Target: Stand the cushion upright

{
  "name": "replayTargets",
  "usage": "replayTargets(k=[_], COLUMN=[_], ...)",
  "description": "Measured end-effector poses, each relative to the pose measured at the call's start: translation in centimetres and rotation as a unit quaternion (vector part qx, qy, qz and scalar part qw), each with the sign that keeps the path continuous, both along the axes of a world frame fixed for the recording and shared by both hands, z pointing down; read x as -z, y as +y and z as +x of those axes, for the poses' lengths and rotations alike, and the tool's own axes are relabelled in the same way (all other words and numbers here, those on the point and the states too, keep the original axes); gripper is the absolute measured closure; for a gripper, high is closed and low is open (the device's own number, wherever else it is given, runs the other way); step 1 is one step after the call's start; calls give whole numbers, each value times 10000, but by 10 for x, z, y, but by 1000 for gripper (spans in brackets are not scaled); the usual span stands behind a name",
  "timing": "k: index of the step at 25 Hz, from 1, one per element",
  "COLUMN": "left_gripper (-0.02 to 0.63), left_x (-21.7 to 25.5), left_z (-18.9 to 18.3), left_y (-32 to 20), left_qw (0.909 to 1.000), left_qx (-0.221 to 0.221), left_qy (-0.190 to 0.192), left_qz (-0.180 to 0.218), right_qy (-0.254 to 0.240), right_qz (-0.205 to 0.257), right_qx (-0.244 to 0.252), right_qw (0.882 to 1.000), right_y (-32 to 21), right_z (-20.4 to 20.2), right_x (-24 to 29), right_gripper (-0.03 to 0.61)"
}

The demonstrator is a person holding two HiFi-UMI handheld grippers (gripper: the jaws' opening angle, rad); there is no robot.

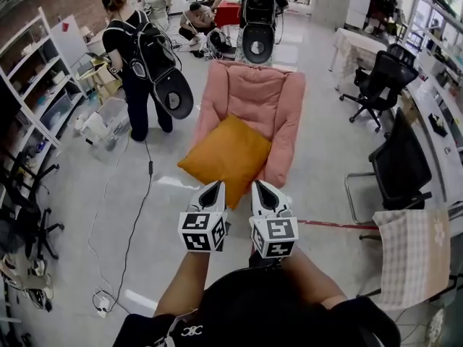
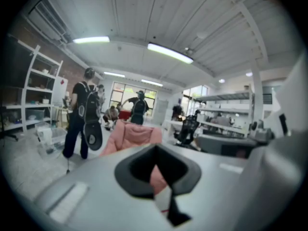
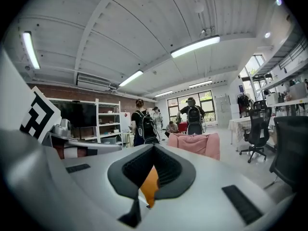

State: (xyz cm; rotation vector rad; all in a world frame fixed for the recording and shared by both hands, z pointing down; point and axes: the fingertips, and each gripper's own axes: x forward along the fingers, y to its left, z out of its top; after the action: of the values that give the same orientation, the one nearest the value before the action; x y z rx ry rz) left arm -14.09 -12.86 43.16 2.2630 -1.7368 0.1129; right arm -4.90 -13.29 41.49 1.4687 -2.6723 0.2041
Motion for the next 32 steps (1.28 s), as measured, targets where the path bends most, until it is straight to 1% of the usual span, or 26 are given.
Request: replayTargets(k=[2, 8, 11, 16, 19, 23, 27, 32], left_gripper=[617, 617, 617, 616, 615, 615, 615, 615], left_x=[2, 3, -2, -11, -20, -37, -45, -52], left_z=[-2, 4, 3, -6, -10, -12, -30, -52], left_y=[-28, -102, -134, -177, -194, -210, -219, -231], left_qw=[9999, 9993, 9986, 9965, 9943, 9908, 9874, 9850], left_qx=[119, 341, 458, 728, 932, 1122, 1336, 1463], left_qy=[-88, -67, -49, -20, 2, 115, 253, 273], left_qz=[-20, -149, -268, -418, -521, -745, -803, -876], right_qy=[-29, -118, -117, -90, -88, 3, 165, 245], right_qz=[-44, -192, -279, -291, -372, -613, -658, -635], right_qx=[16, 174, 262, 459, 583, 630, 793, 904], right_qw=[10000, 9996, 9992, 9985, 9976, 9961, 9945, 9936], right_y=[-28, -104, -140, -191, -212, -233, -248, -264], right_z=[2, 12, 12, 5, 4, 6, -12, -31], right_x=[3, 3, -3, -5, -11, -27, -32, -31], right_gripper=[583, 583, 583, 583, 583, 583, 583, 583])
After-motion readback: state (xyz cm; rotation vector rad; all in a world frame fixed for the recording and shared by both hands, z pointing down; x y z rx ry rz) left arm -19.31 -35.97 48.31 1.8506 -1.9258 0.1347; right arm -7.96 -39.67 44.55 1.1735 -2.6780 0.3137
